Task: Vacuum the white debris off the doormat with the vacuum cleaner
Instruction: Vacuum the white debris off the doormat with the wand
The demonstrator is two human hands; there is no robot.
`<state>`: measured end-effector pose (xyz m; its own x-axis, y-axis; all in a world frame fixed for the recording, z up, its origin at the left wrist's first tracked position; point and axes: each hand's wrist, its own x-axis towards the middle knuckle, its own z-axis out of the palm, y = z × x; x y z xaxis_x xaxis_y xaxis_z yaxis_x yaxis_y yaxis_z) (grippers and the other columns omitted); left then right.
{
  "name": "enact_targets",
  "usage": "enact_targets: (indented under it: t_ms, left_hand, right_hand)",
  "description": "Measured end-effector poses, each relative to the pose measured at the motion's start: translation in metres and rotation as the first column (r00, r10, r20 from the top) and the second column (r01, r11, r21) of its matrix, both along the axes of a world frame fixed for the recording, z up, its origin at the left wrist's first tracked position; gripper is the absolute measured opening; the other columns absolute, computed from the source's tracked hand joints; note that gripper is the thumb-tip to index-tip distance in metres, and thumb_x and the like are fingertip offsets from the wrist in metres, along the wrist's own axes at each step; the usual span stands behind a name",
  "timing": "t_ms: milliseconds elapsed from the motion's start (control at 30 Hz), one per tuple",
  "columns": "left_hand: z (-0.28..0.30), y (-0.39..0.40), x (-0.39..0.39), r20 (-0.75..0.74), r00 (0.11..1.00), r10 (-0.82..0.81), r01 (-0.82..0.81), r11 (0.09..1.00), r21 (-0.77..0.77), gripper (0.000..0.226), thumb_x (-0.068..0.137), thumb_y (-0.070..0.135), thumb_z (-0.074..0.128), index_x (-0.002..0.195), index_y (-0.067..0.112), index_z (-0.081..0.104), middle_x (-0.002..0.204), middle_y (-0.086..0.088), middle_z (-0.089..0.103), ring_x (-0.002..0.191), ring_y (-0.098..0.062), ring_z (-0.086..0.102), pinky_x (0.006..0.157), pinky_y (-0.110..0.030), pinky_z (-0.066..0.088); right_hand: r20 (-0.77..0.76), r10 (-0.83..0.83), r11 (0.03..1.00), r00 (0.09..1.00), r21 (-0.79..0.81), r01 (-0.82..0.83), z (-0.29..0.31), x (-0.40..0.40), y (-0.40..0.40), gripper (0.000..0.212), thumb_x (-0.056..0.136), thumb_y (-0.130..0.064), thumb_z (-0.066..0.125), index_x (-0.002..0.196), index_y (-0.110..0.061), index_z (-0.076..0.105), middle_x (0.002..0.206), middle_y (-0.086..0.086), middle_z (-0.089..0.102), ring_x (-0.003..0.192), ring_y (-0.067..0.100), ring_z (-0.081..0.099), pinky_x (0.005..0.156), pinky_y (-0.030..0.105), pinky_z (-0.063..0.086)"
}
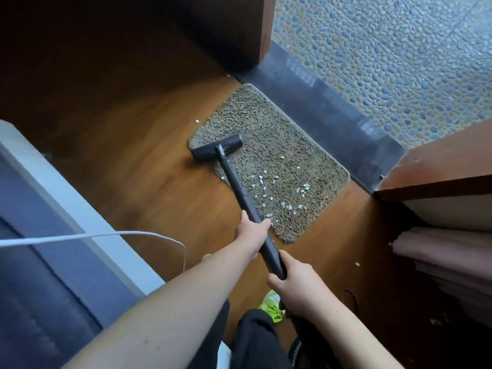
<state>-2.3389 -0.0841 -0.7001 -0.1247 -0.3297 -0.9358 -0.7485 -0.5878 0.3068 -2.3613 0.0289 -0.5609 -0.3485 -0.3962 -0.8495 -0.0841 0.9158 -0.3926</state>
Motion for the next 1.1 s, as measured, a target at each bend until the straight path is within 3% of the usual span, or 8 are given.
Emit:
enact_targets:
  t_ms: [167,400,567,933,1100]
  left_hand:
    - [0.007,0.02,0.006,0.01,0.999,0.033,-0.033,0.999,0.041,0.098,0.064,0.042,0.061,0.15,0.042,0.016,0.117,-0.008,0.06,0.091,-0.036,0.07,0.077,-0.05,0.06]
    - [0.011,0.043,0.013,0.037,0.999,-0.011,0.008,0.998,0.059,0.1,0.065,0.044,0.06,0.152,0.044,0.009,0.125,-0.003,0.055,0.096,-0.035,0.068,0.083,-0.047,0.059]
    - [0.013,0.057,0.022,0.038,0.999,-0.03,0.027,0.997,0.068,0.103,0.061,0.046,0.058,0.152,0.044,0.008,0.123,-0.003,0.056,0.097,-0.035,0.068,0.083,-0.047,0.059]
    - [0.033,0.077,0.032,0.034,0.999,-0.028,0.026,0.998,0.05,0.093,0.078,0.039,0.059,0.155,0.039,0.007,0.131,-0.006,0.054,0.104,-0.032,0.065,0.088,-0.045,0.057]
    - [0.034,0.077,0.038,0.036,0.994,-0.103,0.103,0.995,-0.003,0.084,0.089,0.035,0.059,0.157,0.032,0.009,0.137,-0.005,0.051,0.11,-0.026,0.06,0.086,-0.031,0.052]
  right_hand:
    - [0.004,0.046,0.998,0.999,0.037,-0.046,0.005,0.002,0.015,0.008,0.085,-0.03,0.049,0.086,-0.028,0.04,0.076,0.005,0.065,0.065,0.028,0.067,0.059,0.037,0.058]
    - [-0.009,0.055,0.998,0.998,0.043,-0.054,0.005,0.009,0.039,0.014,0.086,-0.031,0.05,0.099,-0.028,0.048,0.077,0.005,0.066,0.066,0.026,0.067,0.062,0.034,0.055]
    - [-0.036,0.084,0.996,0.996,0.033,-0.083,0.007,0.018,0.054,0.02,0.09,-0.034,0.051,0.109,-0.03,0.049,0.079,-0.001,0.064,0.069,0.02,0.062,0.052,0.019,0.042]
    - [-0.046,0.099,0.995,0.994,0.03,-0.098,0.011,0.028,0.076,0.021,0.09,-0.033,0.053,0.109,-0.025,0.051,0.079,0.001,0.064,0.061,0.011,0.055,0.051,0.014,0.04]
    - [-0.042,0.099,0.995,0.994,0.016,-0.098,0.009,0.033,0.076,0.02,0.092,-0.034,0.054,0.11,-0.028,0.051,0.08,-0.002,0.061,0.066,0.011,0.055,0.056,0.012,0.04]
